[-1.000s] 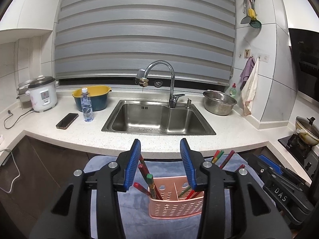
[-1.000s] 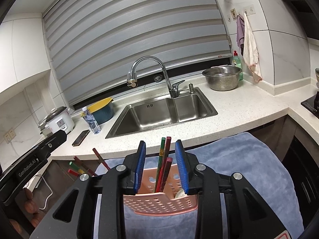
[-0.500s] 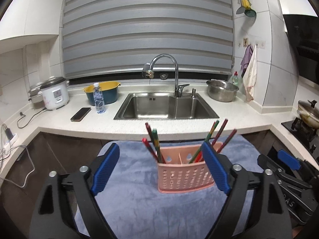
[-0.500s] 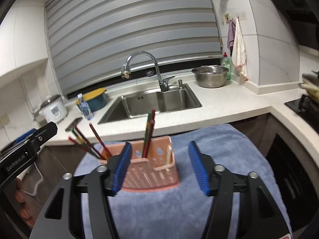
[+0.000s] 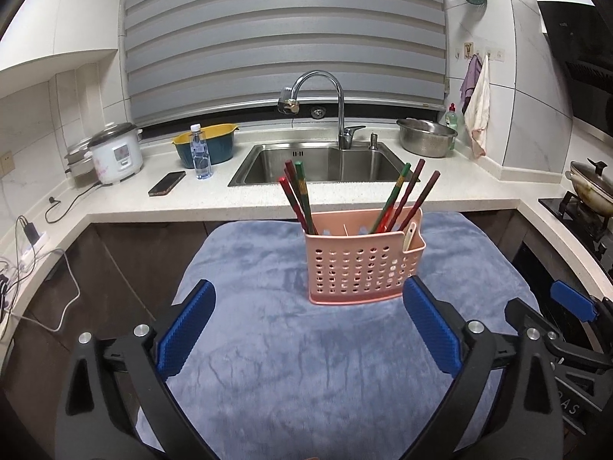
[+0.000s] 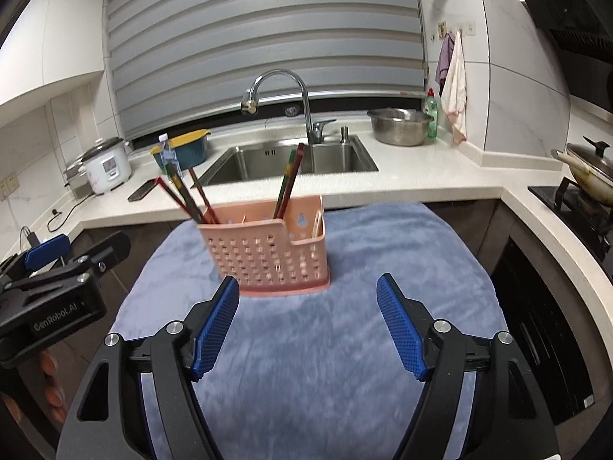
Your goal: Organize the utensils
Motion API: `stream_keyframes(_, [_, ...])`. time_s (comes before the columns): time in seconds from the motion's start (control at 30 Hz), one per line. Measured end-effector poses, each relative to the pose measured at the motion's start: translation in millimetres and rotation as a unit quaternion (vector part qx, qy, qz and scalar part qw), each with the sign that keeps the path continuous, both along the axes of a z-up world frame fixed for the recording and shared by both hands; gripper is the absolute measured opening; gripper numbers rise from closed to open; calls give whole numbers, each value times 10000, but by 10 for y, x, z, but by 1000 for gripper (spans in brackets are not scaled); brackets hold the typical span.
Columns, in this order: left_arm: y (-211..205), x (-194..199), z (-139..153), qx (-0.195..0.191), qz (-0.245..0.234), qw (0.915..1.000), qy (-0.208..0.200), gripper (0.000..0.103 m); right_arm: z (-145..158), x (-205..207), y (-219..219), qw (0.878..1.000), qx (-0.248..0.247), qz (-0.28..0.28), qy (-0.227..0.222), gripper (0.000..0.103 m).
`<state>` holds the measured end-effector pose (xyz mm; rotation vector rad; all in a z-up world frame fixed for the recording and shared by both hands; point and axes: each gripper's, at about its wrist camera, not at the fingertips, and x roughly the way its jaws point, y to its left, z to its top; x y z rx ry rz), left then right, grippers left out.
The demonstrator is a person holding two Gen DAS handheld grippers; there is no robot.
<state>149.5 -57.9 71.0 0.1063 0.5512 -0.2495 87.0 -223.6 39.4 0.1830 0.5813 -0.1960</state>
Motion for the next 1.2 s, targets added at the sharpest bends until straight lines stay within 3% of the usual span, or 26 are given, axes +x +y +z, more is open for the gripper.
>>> stream_keyframes(0.17, [57,-143,-21,49,27,10000,29,94,8,-193,14,10000,6,-81,-14,84])
stream_keyframes(1.07, [160,-468,-137,263,133,9992,252,95,-5,-403,245,9998,-119,-63,142,88])
stream_keyframes(1.13, [171,-459,-145,270,163,9992,263,95,-16,-401,246,9998,-94,-62,172,97])
stream_keyframes(1.2, [167,-453,-153,288,167,9991,267,95,-27,-387,243,9998,-65,-51,202,97])
